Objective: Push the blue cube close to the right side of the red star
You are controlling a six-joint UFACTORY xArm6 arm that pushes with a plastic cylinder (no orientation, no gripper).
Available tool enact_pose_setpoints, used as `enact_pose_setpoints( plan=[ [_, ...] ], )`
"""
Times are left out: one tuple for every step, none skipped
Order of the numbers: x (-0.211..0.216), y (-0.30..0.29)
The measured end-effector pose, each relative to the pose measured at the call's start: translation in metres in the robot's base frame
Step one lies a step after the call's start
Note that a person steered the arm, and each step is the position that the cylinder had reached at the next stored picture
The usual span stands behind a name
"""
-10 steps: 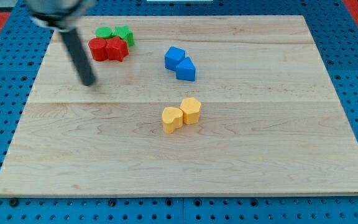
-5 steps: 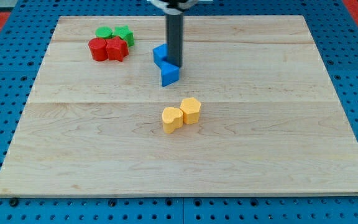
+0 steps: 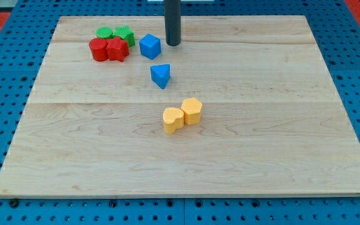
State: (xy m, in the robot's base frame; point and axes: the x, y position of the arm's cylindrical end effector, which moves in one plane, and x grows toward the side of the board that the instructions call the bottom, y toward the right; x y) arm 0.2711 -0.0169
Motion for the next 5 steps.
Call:
enact_pose_setpoints(
  plan=[
    [-0.009,-0.022],
    [-0.017,-0.034],
    [-0.036,-0.023],
    [-0.013,-0.017],
    [0.002,-0.034]
  ],
)
